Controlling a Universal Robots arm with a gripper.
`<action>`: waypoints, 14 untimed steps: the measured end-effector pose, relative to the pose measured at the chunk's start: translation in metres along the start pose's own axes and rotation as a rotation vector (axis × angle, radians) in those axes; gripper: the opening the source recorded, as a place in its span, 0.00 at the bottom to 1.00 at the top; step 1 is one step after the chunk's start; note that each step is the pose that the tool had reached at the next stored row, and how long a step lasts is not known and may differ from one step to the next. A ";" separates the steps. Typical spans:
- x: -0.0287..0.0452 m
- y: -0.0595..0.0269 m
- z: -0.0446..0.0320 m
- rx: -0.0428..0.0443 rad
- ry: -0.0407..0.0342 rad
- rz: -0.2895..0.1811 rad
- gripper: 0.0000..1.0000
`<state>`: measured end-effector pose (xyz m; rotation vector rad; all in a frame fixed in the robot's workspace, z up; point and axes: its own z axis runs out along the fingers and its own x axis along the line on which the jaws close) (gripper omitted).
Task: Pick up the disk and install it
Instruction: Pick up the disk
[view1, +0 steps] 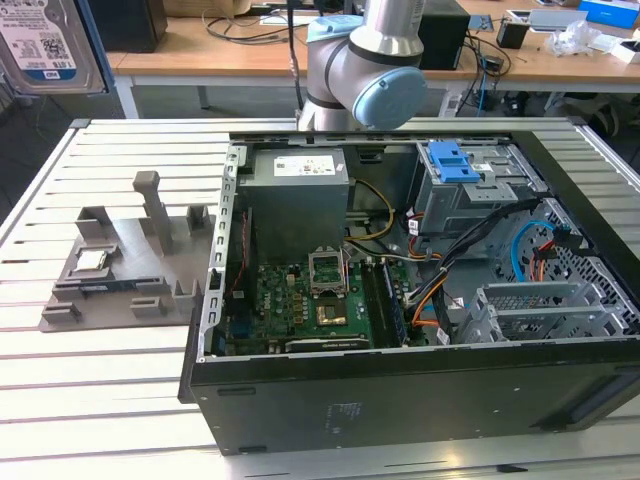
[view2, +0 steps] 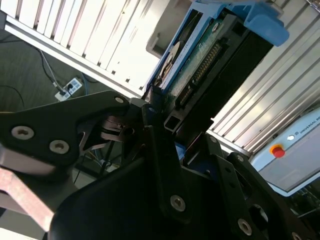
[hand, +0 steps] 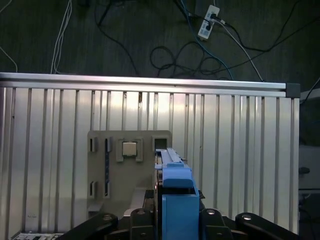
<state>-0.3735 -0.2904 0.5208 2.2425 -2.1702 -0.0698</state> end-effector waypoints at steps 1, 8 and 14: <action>-0.0001 0.0001 -0.0028 0.0001 0.0000 0.000 0.37; -0.0002 0.0003 -0.0072 0.0000 0.0000 0.000 0.37; 0.0002 -0.0083 -0.0076 -0.0002 0.0000 0.000 0.37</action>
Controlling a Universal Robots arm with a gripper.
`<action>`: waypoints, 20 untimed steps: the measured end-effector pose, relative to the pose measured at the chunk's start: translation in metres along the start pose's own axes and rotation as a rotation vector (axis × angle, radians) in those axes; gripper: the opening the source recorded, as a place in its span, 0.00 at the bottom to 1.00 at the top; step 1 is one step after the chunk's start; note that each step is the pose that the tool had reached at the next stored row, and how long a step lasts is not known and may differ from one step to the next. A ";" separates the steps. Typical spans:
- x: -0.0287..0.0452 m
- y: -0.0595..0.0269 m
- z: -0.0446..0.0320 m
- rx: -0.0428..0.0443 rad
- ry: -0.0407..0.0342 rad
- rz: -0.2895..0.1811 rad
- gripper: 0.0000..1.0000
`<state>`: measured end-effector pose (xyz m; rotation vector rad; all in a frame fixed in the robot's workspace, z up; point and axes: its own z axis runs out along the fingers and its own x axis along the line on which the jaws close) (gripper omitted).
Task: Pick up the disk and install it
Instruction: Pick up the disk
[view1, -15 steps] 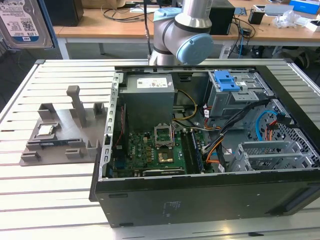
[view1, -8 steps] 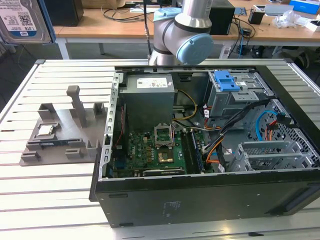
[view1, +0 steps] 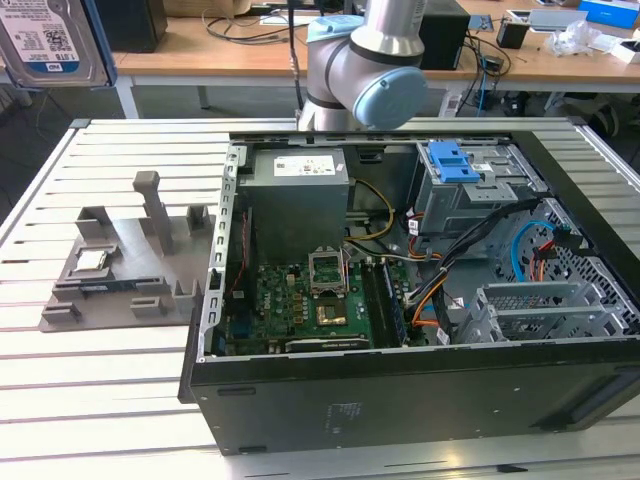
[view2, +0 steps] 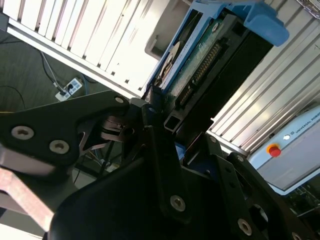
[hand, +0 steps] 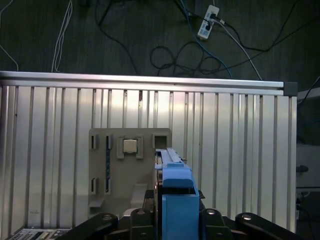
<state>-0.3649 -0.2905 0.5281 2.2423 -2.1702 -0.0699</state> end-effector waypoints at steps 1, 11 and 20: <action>0.0002 -0.0045 -0.0001 0.0002 -0.0001 0.000 0.37; 0.0019 -0.0600 -0.0028 -0.0012 -0.0001 0.000 0.37; 0.0033 -0.1011 -0.0046 -0.0019 -0.0001 0.000 0.37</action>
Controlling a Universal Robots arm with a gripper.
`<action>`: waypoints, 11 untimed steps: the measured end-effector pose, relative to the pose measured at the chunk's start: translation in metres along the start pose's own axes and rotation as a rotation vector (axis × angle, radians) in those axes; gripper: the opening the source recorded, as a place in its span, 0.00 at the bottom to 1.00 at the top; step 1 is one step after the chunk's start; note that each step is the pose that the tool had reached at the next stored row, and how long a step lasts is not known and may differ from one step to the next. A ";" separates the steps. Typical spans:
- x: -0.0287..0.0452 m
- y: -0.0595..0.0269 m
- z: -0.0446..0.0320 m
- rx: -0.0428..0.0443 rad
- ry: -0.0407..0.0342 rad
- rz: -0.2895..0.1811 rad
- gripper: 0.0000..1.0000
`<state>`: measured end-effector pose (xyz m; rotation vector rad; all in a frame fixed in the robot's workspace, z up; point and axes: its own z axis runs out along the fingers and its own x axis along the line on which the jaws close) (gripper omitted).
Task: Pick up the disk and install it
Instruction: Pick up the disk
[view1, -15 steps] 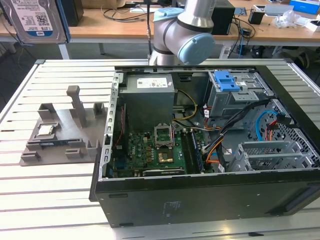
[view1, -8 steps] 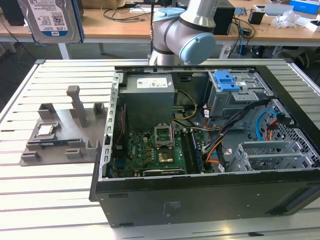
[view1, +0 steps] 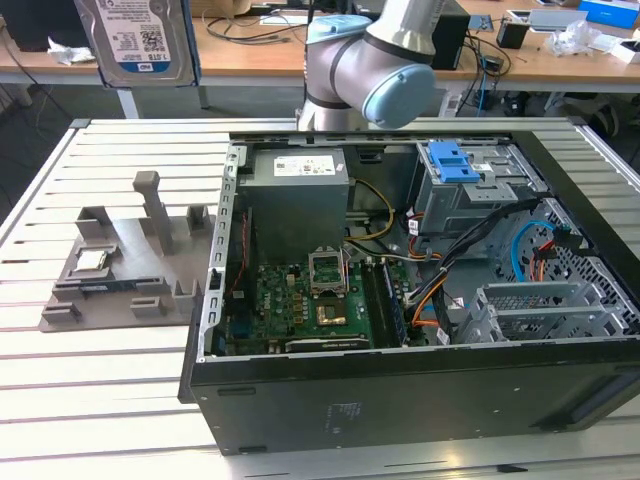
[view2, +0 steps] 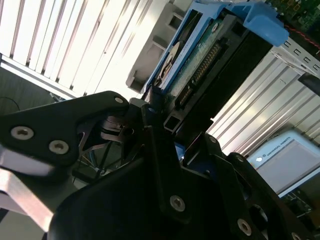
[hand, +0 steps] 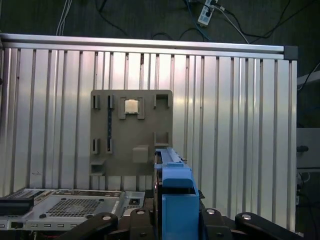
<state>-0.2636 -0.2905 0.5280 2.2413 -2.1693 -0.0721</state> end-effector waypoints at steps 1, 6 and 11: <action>0.0001 -0.0038 -0.0002 -0.0002 0.0000 0.000 0.37; 0.0009 -0.0275 -0.0013 -0.0005 -0.0001 0.002 0.37; 0.0013 -0.0403 -0.0020 -0.0006 0.0000 0.002 0.37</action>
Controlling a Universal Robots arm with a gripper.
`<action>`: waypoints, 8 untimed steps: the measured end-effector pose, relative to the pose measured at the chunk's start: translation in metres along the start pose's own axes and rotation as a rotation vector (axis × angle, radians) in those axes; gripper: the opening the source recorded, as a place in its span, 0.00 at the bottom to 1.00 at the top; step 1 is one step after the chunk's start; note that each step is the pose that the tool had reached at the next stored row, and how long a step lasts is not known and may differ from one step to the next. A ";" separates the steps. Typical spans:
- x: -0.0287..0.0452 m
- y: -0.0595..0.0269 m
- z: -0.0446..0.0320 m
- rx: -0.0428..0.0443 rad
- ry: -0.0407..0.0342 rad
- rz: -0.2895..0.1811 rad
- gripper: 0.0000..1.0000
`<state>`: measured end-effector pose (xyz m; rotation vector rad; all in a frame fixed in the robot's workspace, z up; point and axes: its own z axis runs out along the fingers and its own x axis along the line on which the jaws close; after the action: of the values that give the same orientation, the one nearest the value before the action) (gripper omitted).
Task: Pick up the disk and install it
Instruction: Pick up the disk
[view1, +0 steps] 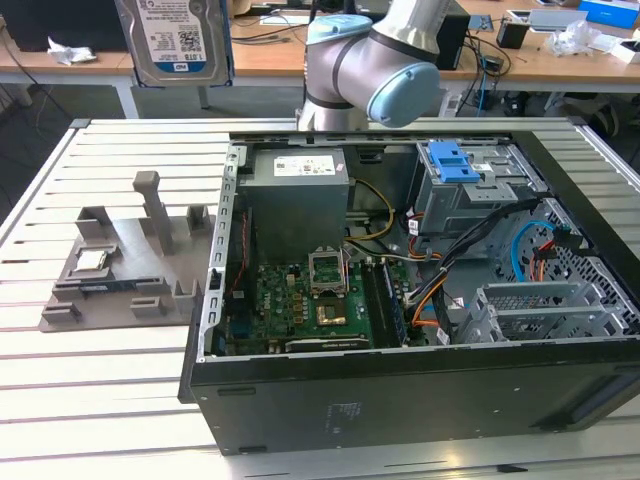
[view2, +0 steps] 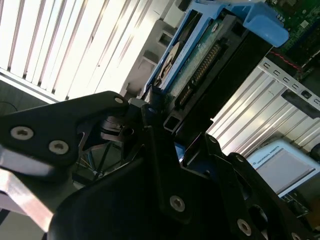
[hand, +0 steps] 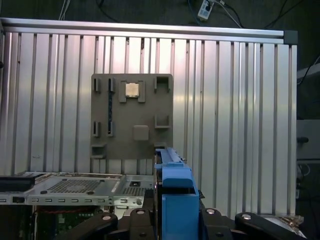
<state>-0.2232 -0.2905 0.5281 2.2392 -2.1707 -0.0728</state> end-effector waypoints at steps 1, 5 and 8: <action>0.0000 -0.0022 -0.0001 0.0000 0.0000 0.000 0.37; 0.0002 -0.0076 -0.0004 0.0001 -0.0001 0.000 0.37; 0.0002 -0.0078 -0.0004 0.0001 0.0000 0.000 0.37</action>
<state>-0.2154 -0.2905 0.5281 2.2392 -2.1709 -0.0728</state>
